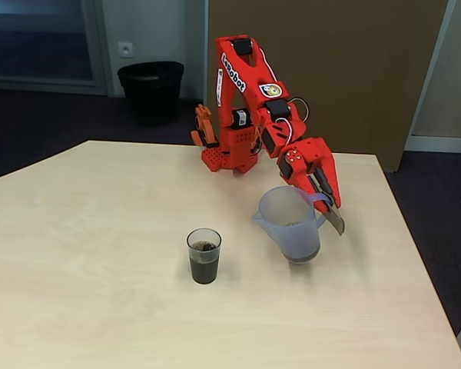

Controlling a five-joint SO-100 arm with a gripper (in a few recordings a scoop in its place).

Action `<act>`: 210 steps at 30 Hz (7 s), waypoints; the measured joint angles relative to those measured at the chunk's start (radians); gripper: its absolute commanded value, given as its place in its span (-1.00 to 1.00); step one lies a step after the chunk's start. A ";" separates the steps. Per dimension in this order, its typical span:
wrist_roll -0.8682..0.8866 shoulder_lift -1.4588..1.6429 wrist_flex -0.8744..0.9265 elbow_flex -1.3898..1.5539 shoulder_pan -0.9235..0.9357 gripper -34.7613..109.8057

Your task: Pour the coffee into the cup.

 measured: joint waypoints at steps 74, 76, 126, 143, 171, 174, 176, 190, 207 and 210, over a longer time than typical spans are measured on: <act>-0.020 0.081 -0.273 0.502 -0.126 -0.38; -0.044 0.155 -0.244 0.551 -0.123 -0.39; -1.500 1.101 0.986 0.758 0.497 -0.51; -1.594 1.292 1.183 0.758 0.552 -0.52; -1.611 1.367 1.221 0.758 0.627 -0.52; -1.611 1.367 1.221 0.758 0.630 -0.52; -1.611 1.367 1.221 0.758 0.629 -0.52; -1.611 1.367 1.221 0.758 0.629 -0.52; -1.611 1.367 1.221 0.758 0.629 -0.52; -1.611 1.367 1.221 0.758 0.629 -0.52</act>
